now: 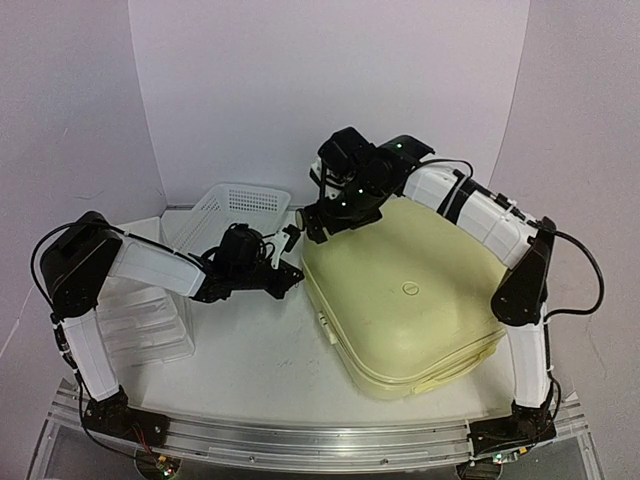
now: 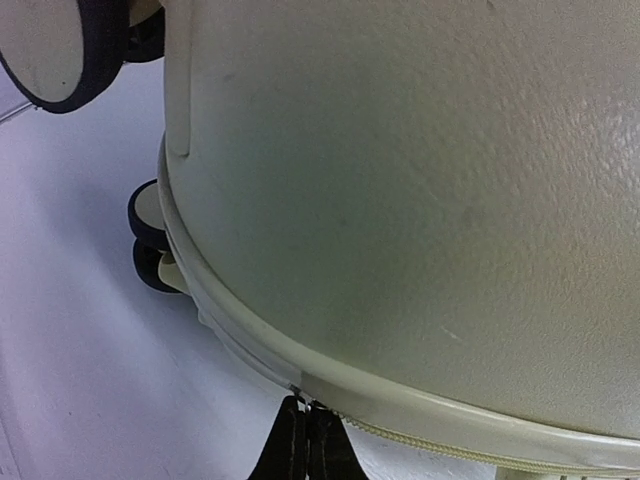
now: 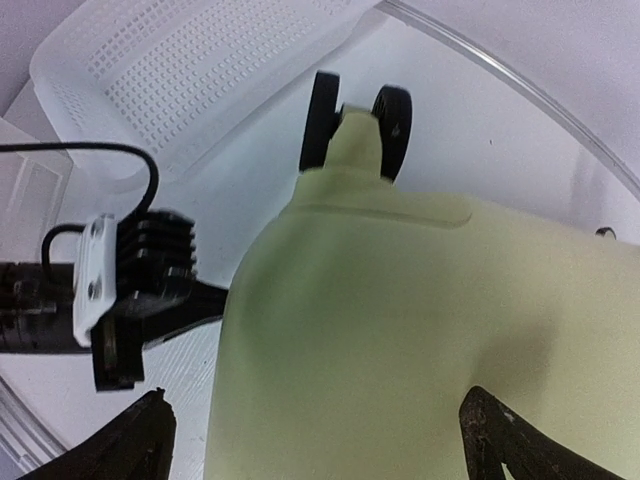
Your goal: Open, take out, and arrange the luggage
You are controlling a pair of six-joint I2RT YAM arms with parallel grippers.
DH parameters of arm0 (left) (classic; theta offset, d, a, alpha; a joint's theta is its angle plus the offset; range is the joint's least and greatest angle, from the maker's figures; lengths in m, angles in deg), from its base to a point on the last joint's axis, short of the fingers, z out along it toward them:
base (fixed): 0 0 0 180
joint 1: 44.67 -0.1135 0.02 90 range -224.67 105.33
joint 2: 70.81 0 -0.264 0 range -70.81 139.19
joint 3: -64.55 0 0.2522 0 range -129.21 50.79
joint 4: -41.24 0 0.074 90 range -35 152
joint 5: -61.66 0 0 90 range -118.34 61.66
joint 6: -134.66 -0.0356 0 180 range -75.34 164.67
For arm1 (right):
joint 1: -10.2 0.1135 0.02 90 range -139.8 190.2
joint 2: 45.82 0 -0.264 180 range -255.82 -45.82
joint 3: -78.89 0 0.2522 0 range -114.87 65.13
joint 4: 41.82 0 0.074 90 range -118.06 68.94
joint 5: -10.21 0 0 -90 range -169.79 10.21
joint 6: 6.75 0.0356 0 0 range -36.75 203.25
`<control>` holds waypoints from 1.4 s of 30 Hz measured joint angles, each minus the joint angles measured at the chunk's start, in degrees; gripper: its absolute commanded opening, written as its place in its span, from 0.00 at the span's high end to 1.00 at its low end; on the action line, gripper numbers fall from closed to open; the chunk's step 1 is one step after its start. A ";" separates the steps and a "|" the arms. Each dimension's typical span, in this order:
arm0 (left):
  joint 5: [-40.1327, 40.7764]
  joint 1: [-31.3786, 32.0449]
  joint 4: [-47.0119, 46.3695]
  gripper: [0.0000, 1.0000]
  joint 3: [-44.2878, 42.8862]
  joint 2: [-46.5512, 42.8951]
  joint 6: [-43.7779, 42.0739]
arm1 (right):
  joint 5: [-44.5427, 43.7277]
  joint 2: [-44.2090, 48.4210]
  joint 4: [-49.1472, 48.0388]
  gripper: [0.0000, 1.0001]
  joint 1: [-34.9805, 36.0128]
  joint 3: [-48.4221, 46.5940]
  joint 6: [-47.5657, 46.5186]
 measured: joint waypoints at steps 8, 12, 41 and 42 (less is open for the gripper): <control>0.74 -0.57 0.37 1.00 -3.04 2.03 -0.39 | 0.28 22.93 2.14 0.02 -0.11 26.69 8.50; 0.74 -0.57 0.37 1.00 -3.04 2.03 -0.37 | -2.36 40.52 6.82 0.02 -0.20 39.78 15.17; 5.84 3.34 0.11 1.00 -0.79 0.13 7.06 | 16.96 42.49 8.15 0.18 -48.02 65.13 17.46; 6.23 4.26 0.26 1.00 -0.85 0.15 7.52 | 16.26 40.09 6.34 0.17 -48.41 62.90 15.91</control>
